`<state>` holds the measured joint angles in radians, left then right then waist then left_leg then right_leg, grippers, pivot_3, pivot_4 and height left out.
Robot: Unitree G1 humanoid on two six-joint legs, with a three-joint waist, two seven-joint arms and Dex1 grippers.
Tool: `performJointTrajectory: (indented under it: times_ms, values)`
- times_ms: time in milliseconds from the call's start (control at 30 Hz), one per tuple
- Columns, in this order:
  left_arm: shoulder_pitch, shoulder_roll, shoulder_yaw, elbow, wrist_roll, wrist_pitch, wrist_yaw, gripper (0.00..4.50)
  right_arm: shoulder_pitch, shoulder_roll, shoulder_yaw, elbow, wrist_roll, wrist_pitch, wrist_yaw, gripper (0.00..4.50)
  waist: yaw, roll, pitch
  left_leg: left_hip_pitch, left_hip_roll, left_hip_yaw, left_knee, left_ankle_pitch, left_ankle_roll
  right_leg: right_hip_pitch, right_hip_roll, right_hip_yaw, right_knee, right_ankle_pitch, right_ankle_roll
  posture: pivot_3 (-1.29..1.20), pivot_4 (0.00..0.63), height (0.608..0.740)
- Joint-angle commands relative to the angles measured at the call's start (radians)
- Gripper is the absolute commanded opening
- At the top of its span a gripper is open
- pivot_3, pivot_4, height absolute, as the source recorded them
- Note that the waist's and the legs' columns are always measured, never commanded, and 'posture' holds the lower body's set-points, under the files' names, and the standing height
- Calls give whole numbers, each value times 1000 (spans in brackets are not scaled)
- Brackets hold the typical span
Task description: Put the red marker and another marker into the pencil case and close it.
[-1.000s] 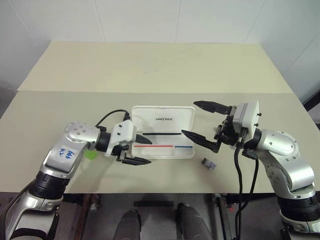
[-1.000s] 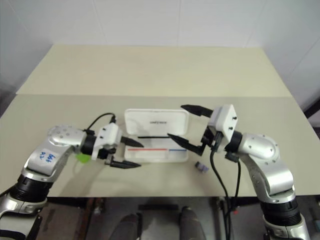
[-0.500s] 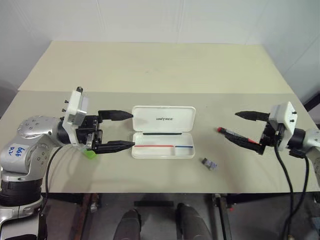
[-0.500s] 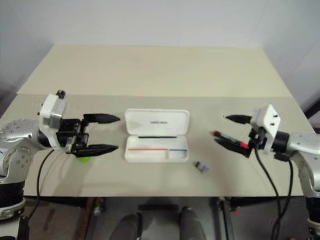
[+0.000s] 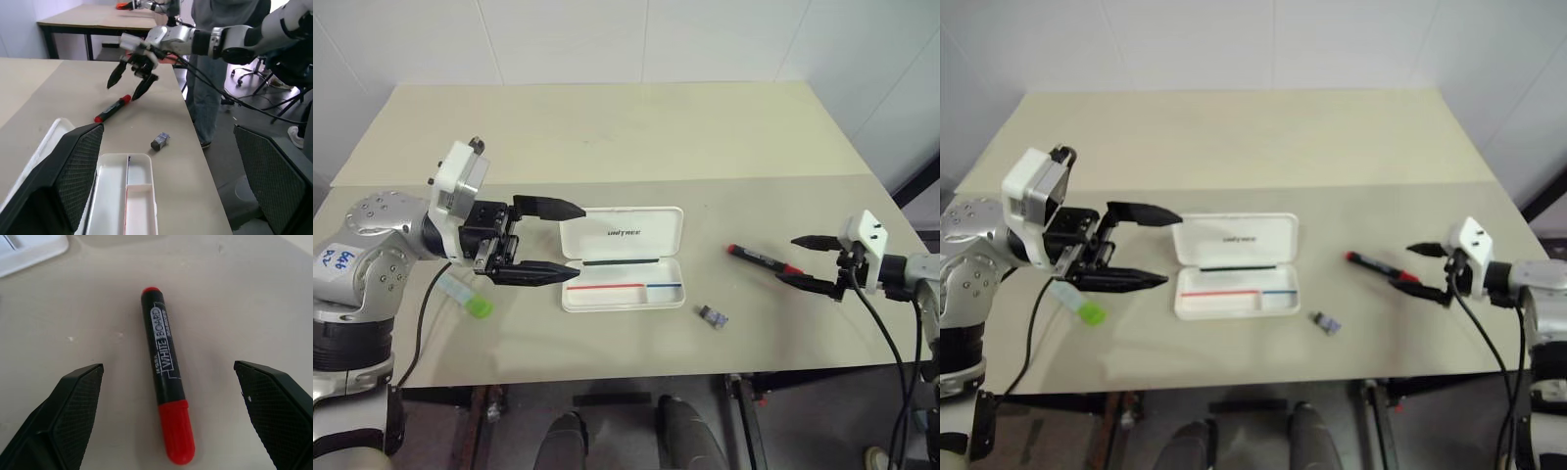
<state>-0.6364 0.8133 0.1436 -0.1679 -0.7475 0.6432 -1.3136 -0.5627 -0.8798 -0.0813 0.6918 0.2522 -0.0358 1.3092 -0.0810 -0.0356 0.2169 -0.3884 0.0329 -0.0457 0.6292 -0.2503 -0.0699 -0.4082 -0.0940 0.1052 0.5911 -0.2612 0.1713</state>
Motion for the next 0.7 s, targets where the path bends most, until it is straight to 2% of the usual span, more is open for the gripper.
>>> performJointTrajectory:
  times_ms: [33, 133, 267, 533, 567, 700]
  values:
    - [-28, 14, -2, 2, -2, -10, -10, 4463, -52, 6, 1, 88, -29, -56, 10, 4500, -2, 1, 0, 0, 0, 0, 0, 0, 0, 0, 0, 0, 0, 0, 0, 0, 150, 740]
    - [-40, 8, -12, -1, -6, -9, -8, 4463, -98, 23, 20, 189, -72, -91, 15, 4500, -3, 1, 1, 0, 0, 0, -1, 0, 0, 0, 0, 0, 0, 0, 0, 0, 150, 740]
    - [-50, 10, -19, 13, 1, -20, -14, 4500, -126, 37, 37, 264, -102, -123, 35, 3640, -4, 1, 1, 0, 0, 0, -1, 0, 0, 0, 0, 0, 0, 0, 0, 0, 150, 740]
    - [-42, 19, -14, 25, 11, -37, -25, 4500, -134, 54, 27, 280, -102, -153, 70, 711, -6, 1, 1, 0, 0, 0, 1, 0, -1, 0, 0, 0, 1, 0, 1, 0, 150, 740]
    - [-40, 20, -13, 26, 13, -40, -27, 4500, -134, 54, 27, 280, -101, -156, 71, 581, -6, 1, 1, 0, 0, 0, 1, 0, -1, 0, 0, 0, 1, 0, 1, 0, 150, 740]
    - [3, 22, -10, 59, 59, -103, -34, 4500, -134, 52, 21, 264, -106, -180, 39, 584, -6, 1, 0, 0, 0, 0, 0, 0, -1, 0, 0, 0, 1, 0, 1, 0, 150, 740]
